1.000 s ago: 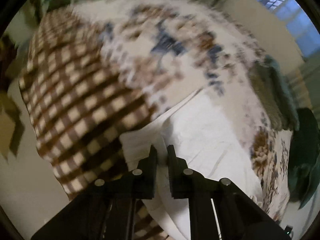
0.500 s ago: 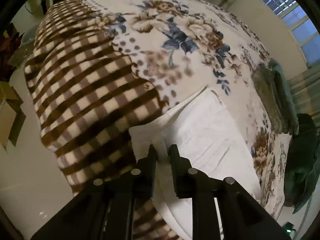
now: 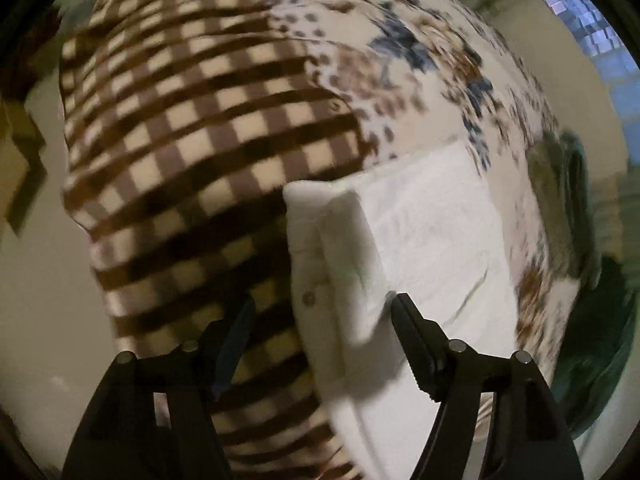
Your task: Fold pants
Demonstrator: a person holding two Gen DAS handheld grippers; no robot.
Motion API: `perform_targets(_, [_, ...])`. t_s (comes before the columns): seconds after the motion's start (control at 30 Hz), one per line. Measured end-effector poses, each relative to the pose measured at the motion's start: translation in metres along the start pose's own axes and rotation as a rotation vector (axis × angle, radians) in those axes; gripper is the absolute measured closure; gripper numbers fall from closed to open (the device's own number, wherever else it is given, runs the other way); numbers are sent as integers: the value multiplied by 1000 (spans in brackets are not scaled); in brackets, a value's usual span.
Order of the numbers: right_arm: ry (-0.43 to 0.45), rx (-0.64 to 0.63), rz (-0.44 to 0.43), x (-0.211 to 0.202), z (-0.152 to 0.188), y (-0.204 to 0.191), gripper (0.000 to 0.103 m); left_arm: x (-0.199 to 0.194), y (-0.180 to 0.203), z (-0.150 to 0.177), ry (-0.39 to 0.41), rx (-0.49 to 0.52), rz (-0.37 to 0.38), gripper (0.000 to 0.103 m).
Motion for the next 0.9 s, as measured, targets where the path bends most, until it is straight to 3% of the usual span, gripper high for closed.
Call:
perform_targets(0.07, [-5,25,6,4,0,10,45,4,1,-6,25,-33,54,35])
perform_targets(0.13, [-6,48,15,6,-1,20,45,12,4,-14,17,-51,99,54])
perform_targets(0.3, [3,88,14,5,-4,36,45,34,-1,-26,-53,-90,133,48])
perform_targets(0.47, [4,134,-12,-1,2,59,45,33,3,-25,-42,-82,158,48])
perform_targets(0.57, [10,154,-9,-9,6,72,45,29,-2,-24,-24,-105,215,52])
perform_targets(0.67, [13,163,7,-12,6,84,45,24,-5,-22,1,-86,246,74])
perform_targets(0.73, [16,175,10,-14,8,94,45,16,3,-20,30,-38,260,81])
perform_targets(0.87, [39,201,28,-15,7,103,45,13,8,-20,25,-15,311,77])
perform_targets(0.9, [48,206,30,-16,7,106,45,23,4,-23,-9,-44,325,68])
Point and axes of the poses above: each gripper's, at about its wrist camera, not at the fingertips, and x roughly the way its jaws point, y to its right, z to its underside, the point moved 4 cm from there along x, roughly the way its jaws point, and after that the axes turned 11 degrees about -x, right-handed, at the moved point
